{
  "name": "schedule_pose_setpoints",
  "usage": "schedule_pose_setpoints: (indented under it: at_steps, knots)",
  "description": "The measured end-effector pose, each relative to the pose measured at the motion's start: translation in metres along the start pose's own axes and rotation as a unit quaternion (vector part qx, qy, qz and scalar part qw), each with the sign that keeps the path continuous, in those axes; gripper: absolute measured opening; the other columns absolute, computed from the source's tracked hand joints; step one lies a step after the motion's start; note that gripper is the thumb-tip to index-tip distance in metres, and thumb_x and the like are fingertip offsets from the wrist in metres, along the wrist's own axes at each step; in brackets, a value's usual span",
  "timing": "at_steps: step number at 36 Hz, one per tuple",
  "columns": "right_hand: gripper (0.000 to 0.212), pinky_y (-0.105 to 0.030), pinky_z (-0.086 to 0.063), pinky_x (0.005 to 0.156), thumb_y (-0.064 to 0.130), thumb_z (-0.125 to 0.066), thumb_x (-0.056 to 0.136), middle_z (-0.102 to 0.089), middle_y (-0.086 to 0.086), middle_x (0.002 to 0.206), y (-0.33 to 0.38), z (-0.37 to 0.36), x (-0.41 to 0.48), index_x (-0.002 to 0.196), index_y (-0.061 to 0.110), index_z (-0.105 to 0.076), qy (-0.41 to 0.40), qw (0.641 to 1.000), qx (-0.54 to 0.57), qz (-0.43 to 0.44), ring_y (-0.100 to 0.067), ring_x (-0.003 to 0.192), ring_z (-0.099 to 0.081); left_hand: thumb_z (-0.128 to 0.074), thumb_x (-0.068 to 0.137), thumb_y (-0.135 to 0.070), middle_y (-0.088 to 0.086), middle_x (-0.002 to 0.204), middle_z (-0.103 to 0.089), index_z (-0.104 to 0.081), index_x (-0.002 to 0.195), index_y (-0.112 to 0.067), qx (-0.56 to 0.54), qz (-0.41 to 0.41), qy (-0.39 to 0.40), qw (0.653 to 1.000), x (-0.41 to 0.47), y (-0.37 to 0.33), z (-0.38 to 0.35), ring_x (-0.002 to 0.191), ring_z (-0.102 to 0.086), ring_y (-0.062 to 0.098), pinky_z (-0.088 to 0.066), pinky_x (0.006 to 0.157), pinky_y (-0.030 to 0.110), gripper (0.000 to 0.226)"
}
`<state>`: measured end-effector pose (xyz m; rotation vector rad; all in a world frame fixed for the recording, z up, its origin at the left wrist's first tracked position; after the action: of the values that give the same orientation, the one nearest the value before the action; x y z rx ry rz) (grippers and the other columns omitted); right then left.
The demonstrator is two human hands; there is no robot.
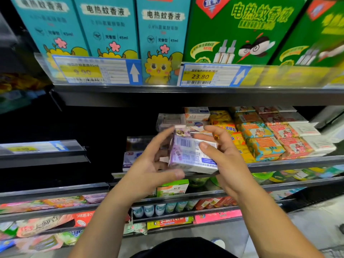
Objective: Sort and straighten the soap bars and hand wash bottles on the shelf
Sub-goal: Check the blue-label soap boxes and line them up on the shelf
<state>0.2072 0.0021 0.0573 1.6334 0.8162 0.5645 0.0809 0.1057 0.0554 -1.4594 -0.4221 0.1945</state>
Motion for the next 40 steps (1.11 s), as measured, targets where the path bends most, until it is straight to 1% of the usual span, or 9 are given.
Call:
schedule_pose_setpoints:
  at_steps: [4,10,13,17,22,26,30,36,40]
  knots:
    - [0.012,-0.028,-0.056,0.054,0.026,-0.065,0.088,-0.070,-0.009,0.109,-0.009,-0.011,-0.004,0.098,0.022,-0.069,0.053,0.995,0.056,-0.056,-0.022,0.087,-0.068,-0.082,0.068,-0.045,-0.023,0.148,-0.033,-0.045,0.131,-0.064,0.163,-0.061,0.013,0.985,0.002,-0.015,0.004,0.136,-0.041,-0.001,-0.048,0.103,0.022,0.075]
    - [0.085,-0.033,-0.062,0.076,0.020,-0.094,0.066,-0.060,-0.023,0.129,-0.021,-0.033,-0.012,0.139,0.013,-0.051,0.222,0.955,0.158,-0.116,-0.032,0.096,-0.067,-0.078,0.069,-0.041,-0.022,0.121,-0.062,-0.059,0.116,-0.039,0.100,-0.085,-0.132,0.982,0.000,-0.020,0.034,0.116,-0.060,0.004,-0.051,0.092,0.018,0.051]
    - [0.073,-0.038,-0.057,0.091,-0.005,-0.083,0.067,-0.066,-0.014,0.126,-0.026,-0.026,-0.007,0.131,0.021,-0.059,0.175,0.980,-0.027,-0.086,-0.030,0.109,-0.067,-0.079,0.067,-0.041,-0.020,0.107,-0.069,-0.060,0.113,-0.032,0.044,-0.073,-0.171,0.982,-0.005,-0.022,0.037,0.103,-0.067,0.005,-0.052,0.085,0.017,0.052]
    - [0.049,-0.029,-0.057,0.081,-0.006,-0.083,0.072,-0.073,0.003,0.102,-0.021,-0.026,-0.002,0.111,0.017,-0.064,0.093,0.979,-0.178,-0.025,-0.011,0.093,-0.067,-0.087,0.064,-0.020,-0.029,0.105,-0.065,-0.058,0.111,-0.034,0.087,-0.113,-0.189,0.972,-0.009,-0.043,0.029,0.100,-0.065,-0.003,-0.051,0.079,0.010,0.057]
    - [0.059,-0.038,-0.059,0.086,0.024,-0.086,0.063,-0.072,0.006,0.109,-0.017,-0.032,-0.004,0.116,0.026,-0.061,0.080,0.977,-0.197,0.031,-0.016,0.104,-0.068,-0.088,0.064,-0.020,-0.022,0.108,-0.062,-0.058,0.113,-0.041,0.094,-0.120,-0.173,0.973,-0.005,-0.051,0.019,0.103,-0.064,0.005,-0.053,0.080,0.015,0.060]
    - [0.065,-0.038,-0.058,0.087,0.003,-0.089,0.069,-0.073,0.002,0.105,0.002,-0.011,-0.001,0.118,0.032,-0.058,0.036,0.978,-0.193,0.070,-0.020,0.103,-0.069,-0.088,0.065,-0.037,-0.021,0.106,-0.065,-0.059,0.114,-0.050,0.087,-0.098,-0.192,0.973,-0.006,-0.037,0.034,0.101,-0.066,0.008,-0.052,0.083,0.017,0.059]
    - [0.075,-0.030,-0.054,0.089,0.014,-0.090,0.066,-0.072,-0.004,0.101,0.030,-0.003,-0.006,0.128,0.023,-0.050,0.016,0.977,-0.160,0.142,-0.020,0.102,-0.068,-0.092,0.062,-0.040,-0.023,0.099,-0.066,-0.053,0.113,-0.052,0.179,-0.044,-0.155,0.971,-0.001,-0.022,0.037,0.099,-0.062,-0.006,-0.046,0.080,0.007,0.065]
    - [0.077,-0.032,-0.055,0.092,0.009,-0.090,0.068,-0.071,0.001,0.109,0.034,-0.035,-0.017,0.129,0.037,-0.053,0.070,0.961,-0.208,0.166,-0.021,0.111,-0.066,-0.079,0.072,-0.047,-0.012,0.124,-0.060,-0.050,0.125,-0.050,0.273,-0.016,-0.064,0.960,0.009,0.001,0.004,0.112,-0.059,0.005,-0.053,0.093,0.034,0.061]
    - [0.074,-0.030,-0.055,0.089,0.009,-0.090,0.064,-0.072,0.002,0.106,0.037,-0.027,-0.017,0.125,0.036,-0.057,0.057,0.963,-0.202,0.168,-0.019,0.106,-0.067,-0.081,0.072,-0.043,-0.021,0.120,-0.061,-0.050,0.122,-0.057,0.254,-0.014,-0.085,0.963,0.007,0.003,0.007,0.111,-0.058,-0.002,-0.053,0.092,0.029,0.060]
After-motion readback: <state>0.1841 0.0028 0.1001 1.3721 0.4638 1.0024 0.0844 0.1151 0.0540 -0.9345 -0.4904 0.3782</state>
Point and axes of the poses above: each hand's wrist, its own x-axis towards the middle knuckle, its own z-axis out of the back of the hand, y = z × x, the point moved 10 cm from there along x, towards the middle knuckle
